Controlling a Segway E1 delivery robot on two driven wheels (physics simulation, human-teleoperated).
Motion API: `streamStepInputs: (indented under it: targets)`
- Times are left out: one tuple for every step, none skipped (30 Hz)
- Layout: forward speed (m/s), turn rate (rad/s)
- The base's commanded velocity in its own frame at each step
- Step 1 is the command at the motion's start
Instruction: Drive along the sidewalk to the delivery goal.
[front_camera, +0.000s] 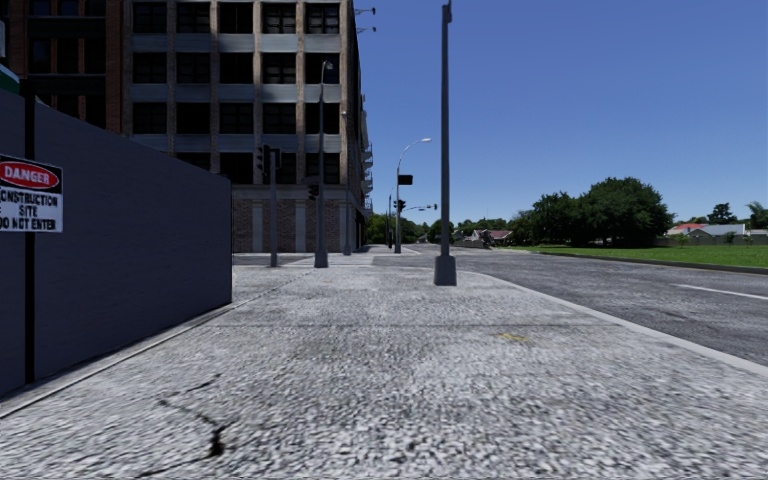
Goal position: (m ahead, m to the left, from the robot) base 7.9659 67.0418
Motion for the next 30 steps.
streamStepInputs:
  targets:
    - [2.00, 0.00]
    - [2.00, 0.00]
    - [2.00, 0.00]
    - [2.00, 0.00]
    - [2.00, 0.00]
    - [2.00, 0.00]
    - [2.00, 0.00]
    - [2.00, 0.00]
    - [2.00, 0.00]
    - [2.00, 0.00]
    - [2.00, 0.00]
    - [2.00, 0.00]
    - [2.00, 0.00]
    - [2.00, 0.03]
    - [2.00, 0.03]
    - [2.00, 0.15]
    - [2.00, 0.18]
    - [2.00, 0.19]
    - [2.00, 0.19]
    - [2.00, 0.20]
    - [2.00, 0.27]
    - [2.00, 0.33]
    - [2.00, 0.34]
    - [2.00, 0.34]
    - [2.00, 0.34]
    - [2.00, 0.35]
    - [2.00, 0.35]
    - [2.00, 0.35]
    - [2.00, 0.35]
    - [2.00, 0.35]
